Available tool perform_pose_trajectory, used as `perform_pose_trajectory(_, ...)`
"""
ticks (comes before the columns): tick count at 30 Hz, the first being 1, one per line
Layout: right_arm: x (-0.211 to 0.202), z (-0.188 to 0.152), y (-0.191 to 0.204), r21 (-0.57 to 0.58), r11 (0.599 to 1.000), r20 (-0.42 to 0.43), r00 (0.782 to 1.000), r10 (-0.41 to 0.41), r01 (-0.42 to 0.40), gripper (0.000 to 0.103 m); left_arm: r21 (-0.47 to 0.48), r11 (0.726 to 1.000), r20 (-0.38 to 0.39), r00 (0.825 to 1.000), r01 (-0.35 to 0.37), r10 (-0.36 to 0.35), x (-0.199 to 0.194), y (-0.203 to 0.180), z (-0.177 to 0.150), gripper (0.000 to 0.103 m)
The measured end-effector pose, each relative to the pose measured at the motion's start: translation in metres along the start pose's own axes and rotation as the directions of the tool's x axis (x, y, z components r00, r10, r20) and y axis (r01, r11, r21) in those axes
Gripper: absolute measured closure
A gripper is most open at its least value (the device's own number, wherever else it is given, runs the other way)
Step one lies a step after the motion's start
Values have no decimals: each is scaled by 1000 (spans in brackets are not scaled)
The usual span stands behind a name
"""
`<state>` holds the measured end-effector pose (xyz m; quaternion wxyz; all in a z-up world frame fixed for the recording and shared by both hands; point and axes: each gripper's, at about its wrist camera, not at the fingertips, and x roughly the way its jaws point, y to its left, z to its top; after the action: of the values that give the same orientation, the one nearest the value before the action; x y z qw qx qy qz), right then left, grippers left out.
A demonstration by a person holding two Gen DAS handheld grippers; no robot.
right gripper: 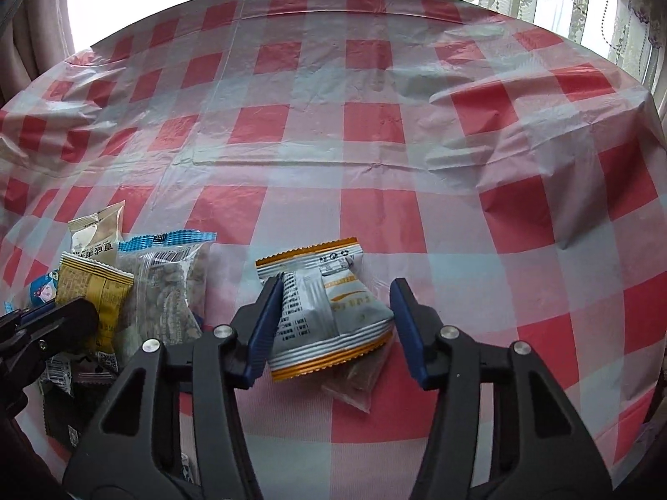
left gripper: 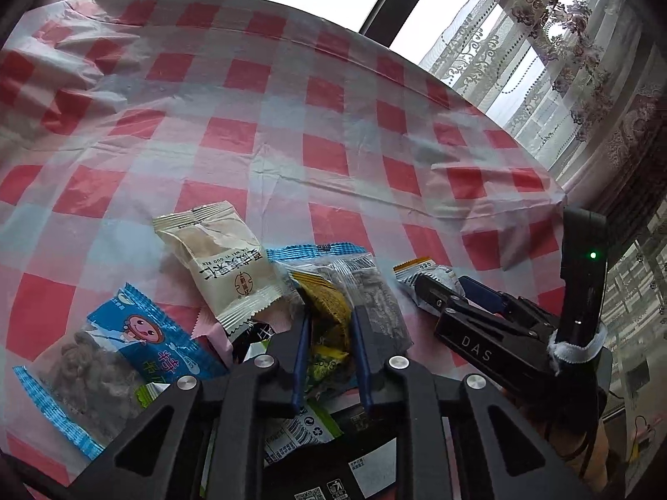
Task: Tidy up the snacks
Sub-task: 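Grasp the yellow-green bag with the left tool while the right tool grasps the white-orange bag, then carry both bags to the white box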
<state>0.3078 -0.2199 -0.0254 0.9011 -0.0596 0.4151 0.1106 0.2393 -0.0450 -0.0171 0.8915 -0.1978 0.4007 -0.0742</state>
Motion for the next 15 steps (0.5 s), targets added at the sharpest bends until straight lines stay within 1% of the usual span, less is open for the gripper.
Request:
perform_pose_trajectory(5,-8,-3,-1,13,1000,15,1000,19,-19,50,-12,1000,7,1000,5,-5,-2,2,-1,85)
perform_pose_trajectory(15,-39,-5,2,29,998,58,997,53,-55,50,-7,1000,50,999,15,-14,-15,-1,-1,86)
